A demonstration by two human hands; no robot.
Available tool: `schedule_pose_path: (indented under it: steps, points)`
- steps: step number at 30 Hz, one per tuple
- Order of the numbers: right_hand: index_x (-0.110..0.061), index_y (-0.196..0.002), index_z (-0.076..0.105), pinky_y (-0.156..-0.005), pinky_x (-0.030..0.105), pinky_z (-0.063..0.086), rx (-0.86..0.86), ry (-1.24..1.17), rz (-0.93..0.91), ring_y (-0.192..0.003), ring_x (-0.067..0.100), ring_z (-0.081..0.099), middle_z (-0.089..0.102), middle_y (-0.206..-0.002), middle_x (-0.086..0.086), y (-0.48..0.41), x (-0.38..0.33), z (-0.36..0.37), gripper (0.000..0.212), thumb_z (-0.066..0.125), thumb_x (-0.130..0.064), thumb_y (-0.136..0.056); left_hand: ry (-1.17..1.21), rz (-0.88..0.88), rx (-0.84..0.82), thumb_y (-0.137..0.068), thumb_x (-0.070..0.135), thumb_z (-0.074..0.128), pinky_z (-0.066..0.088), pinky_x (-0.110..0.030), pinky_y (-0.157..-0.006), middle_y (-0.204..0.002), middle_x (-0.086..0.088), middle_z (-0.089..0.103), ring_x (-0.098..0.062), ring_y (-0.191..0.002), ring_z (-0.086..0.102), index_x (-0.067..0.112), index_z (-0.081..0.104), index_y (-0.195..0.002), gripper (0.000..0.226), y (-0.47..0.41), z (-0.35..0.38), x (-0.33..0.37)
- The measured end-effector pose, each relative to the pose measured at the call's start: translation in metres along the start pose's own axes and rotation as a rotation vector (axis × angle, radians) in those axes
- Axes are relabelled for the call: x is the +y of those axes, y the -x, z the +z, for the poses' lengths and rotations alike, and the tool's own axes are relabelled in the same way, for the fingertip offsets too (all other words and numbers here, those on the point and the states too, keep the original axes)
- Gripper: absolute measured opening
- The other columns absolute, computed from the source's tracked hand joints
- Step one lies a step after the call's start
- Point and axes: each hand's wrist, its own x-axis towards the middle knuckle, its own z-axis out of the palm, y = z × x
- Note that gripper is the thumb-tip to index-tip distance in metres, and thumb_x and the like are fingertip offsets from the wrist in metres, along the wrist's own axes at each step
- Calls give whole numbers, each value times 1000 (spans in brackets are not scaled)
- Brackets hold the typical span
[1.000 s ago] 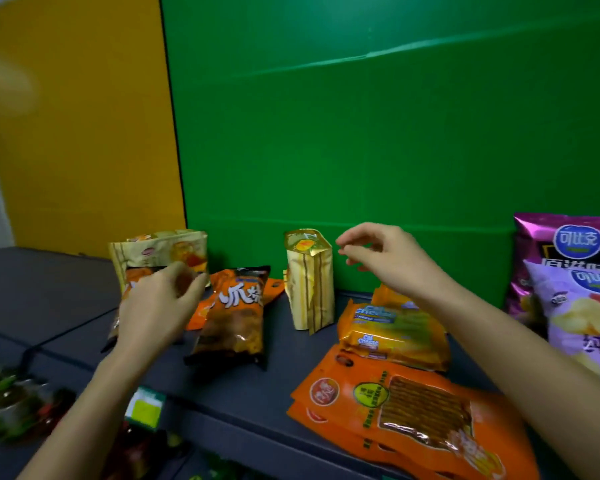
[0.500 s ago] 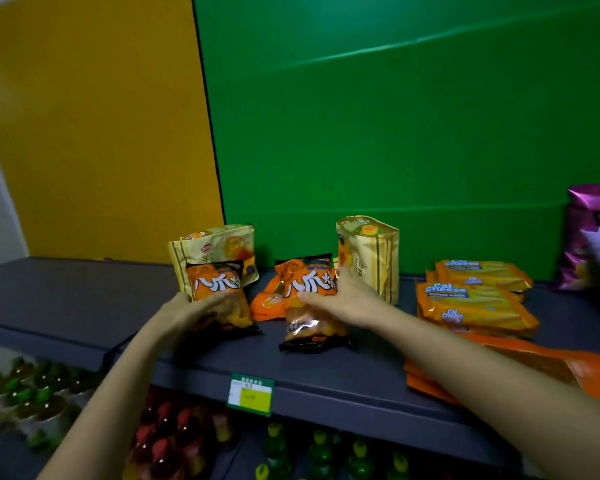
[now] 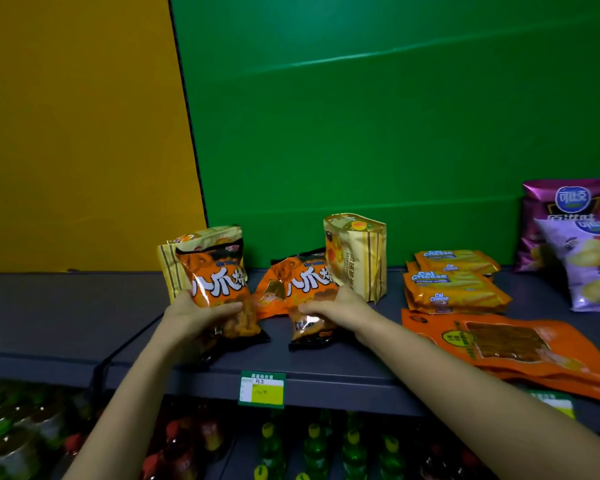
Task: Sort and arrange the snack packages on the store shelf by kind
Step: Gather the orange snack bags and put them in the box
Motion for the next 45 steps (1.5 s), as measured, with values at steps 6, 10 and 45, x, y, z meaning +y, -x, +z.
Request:
schedule_pose_path:
  steps: [6, 10, 45]
  points:
    - [-20, -127, 47, -100, 40, 46, 88, -263, -140, -111, 22, 58, 62, -121, 1, 19, -7, -19, 76, 81, -30, -60, 13, 281, 37, -64, 16, 81, 52, -34, -83, -111, -1, 64, -17, -97, 62, 17, 50, -127, 69, 17, 11, 29]
    - [-16, -122, 52, -93, 39, 52, 233, -432, -244, -102, 20, 65, 68, -114, 3, 45, -11, -68, 68, 80, -26, -60, 91, 424, -89, -65, 12, 79, 50, -22, -74, -99, 15, 60, -1, -88, 58, 25, 48, -118, 63, 30, 52, 67]
    - [-21, -107, 45, -76, 27, 48, 1335, -288, -53, -83, 9, 58, 58, -93, -8, 457, 286, -657, 39, 71, -14, -78, 464, 388, -1128, -66, 11, 80, 52, -32, -87, -117, -1, 61, -15, -99, 62, 19, 43, -127, 71, 384, 748, 252]
